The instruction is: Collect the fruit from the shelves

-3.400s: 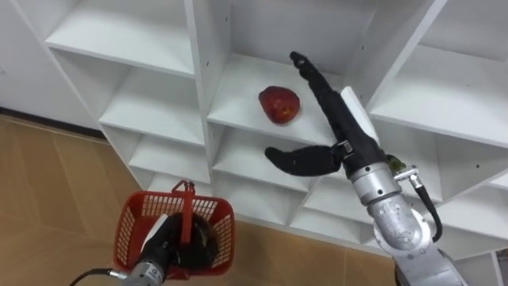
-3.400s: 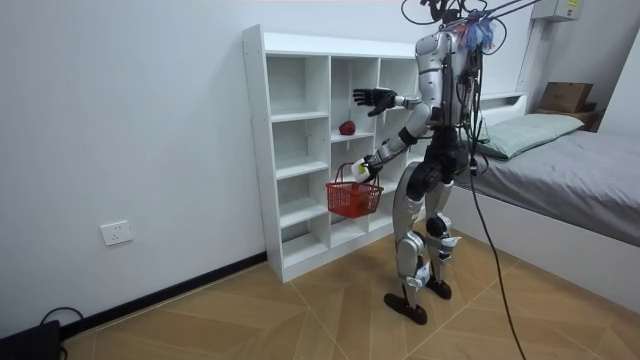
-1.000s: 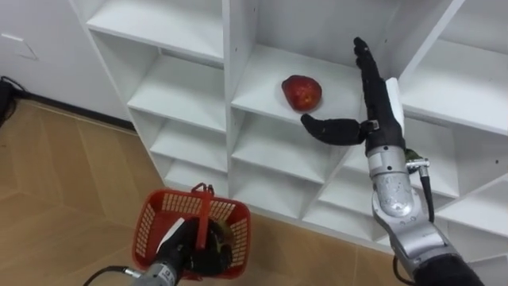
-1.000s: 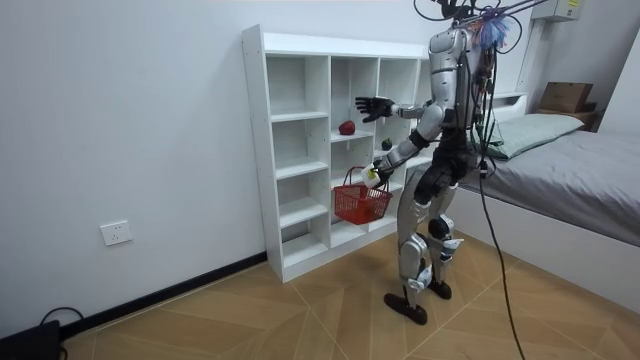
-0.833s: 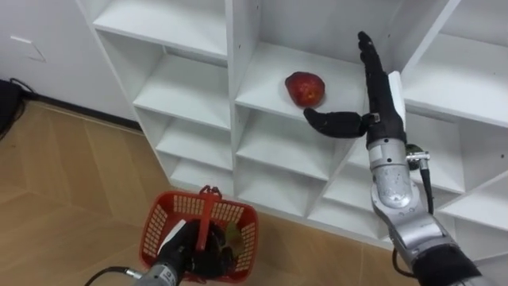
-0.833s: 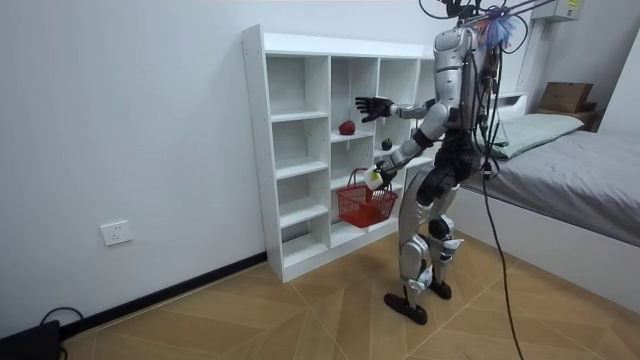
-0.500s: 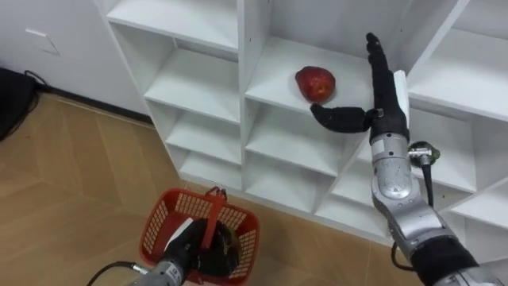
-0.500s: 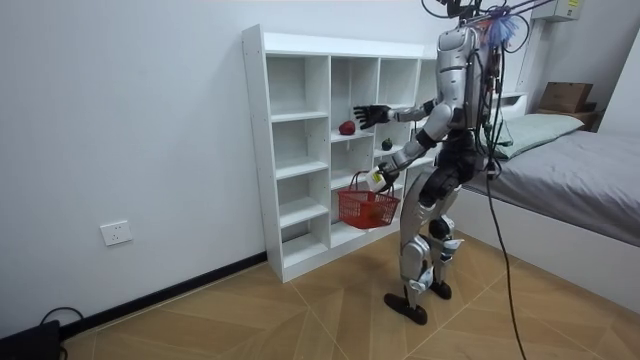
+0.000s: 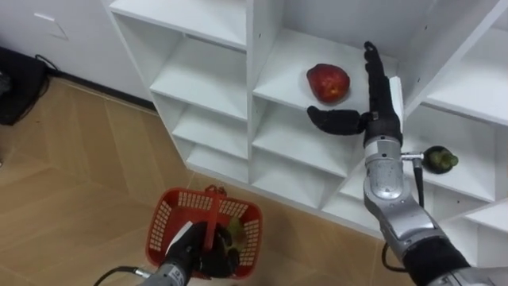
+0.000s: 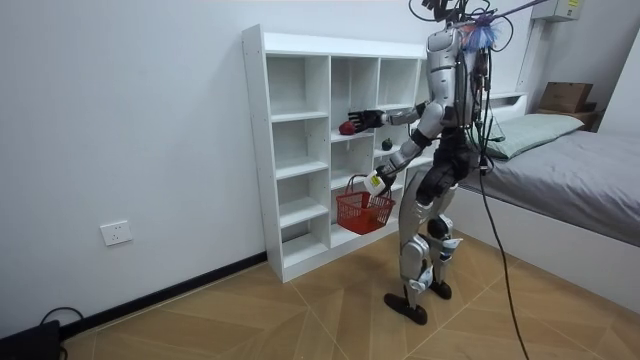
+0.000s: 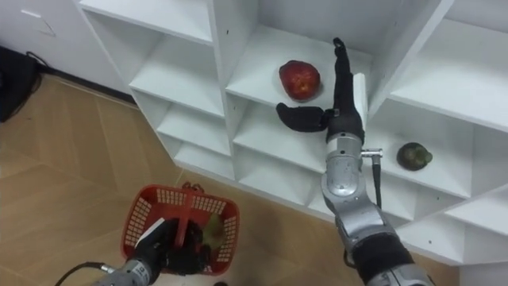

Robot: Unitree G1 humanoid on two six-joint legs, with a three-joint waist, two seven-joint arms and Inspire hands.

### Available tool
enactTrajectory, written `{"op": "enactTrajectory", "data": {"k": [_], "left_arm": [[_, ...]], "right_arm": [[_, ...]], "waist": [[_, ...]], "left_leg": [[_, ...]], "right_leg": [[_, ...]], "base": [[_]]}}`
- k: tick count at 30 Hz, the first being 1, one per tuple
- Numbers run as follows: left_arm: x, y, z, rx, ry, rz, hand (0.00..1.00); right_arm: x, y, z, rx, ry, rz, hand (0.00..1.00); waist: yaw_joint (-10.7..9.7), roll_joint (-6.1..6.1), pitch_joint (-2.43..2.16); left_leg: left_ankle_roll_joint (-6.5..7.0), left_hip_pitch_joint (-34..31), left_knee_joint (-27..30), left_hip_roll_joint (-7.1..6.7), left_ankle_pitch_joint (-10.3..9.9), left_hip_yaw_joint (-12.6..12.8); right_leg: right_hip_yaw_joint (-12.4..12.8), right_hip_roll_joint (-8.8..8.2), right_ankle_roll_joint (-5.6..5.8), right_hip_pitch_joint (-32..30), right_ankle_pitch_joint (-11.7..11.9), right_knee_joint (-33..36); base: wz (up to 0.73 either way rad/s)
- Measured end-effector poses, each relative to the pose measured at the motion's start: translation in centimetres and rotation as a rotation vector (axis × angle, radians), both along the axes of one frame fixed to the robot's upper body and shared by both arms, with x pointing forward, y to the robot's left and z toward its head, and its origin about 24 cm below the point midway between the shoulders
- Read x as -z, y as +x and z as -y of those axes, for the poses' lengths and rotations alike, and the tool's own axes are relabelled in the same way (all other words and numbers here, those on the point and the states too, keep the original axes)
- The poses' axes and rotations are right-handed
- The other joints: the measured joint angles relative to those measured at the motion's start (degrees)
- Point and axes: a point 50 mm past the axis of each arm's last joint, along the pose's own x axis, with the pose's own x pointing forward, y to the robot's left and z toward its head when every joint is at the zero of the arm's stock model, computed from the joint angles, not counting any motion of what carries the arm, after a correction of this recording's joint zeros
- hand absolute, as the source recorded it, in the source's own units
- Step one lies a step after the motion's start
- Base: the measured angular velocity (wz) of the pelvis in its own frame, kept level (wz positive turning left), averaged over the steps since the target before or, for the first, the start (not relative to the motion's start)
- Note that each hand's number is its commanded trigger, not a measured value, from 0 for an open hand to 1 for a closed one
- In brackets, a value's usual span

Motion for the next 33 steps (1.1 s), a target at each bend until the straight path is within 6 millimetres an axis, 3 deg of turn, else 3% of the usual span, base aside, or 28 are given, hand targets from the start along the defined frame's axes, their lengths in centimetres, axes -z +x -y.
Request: {"op": "enactTrajectory", "data": {"k": [5, 9, 15, 33], "left_arm": [[0.0, 0.0, 0.1, -0.012, 0.004, 0.004, 1.0], [0.1, 0.0, -0.2, -0.032, 0.02, 0.004, 1.0], [0.1, 0.0, -0.3, -0.04, 0.022, 0.002, 1.0], [0.3, -0.1, -0.5, -0.061, 0.025, -0.008, 1.0]], "right_arm": [[-0.1, -0.3, -1.1, -0.017, 0.04, 0.018, 0.0], [1.0, -1.5, -1.0, -0.012, 0.051, -0.01, 0.0], [1.0, -1.7, -1.0, -0.014, 0.048, -0.003, 0.0], [1.1, -1.7, -0.6, 0.035, 0.044, 0.004, 0.0]], "waist": [[-1.1, 0.01, -0.01], [-1.6, 0.24, -0.11], [-2.2, 1.24, -0.64], [-1.6, 1.03, -0.49]], "left_leg": [[-0.01, 0.1, -0.7, 0.0, 0.0, 0.3], [0.02, 0.0, -0.8, 0.13, 0.0, 1.1], [0.04, 0.2, -0.9, 0.17, -0.2, 1.4], [0.09, 0.5, -0.9, 0.04, -0.1, 1.8]], "right_leg": [[-0.1, -0.02, 0.04, -0.1, -0.4, -0.1], [-0.1, -0.02, 0.05, 0.0, -0.4, -0.4], [0.2, 0.0, 0.05, 0.0, -0.4, -0.3], [1.4, 0.02, 0.27, 0.1, -0.6, 0.0]], "base": [[0.03], [0.0], [-0.01], [0.0]]}}
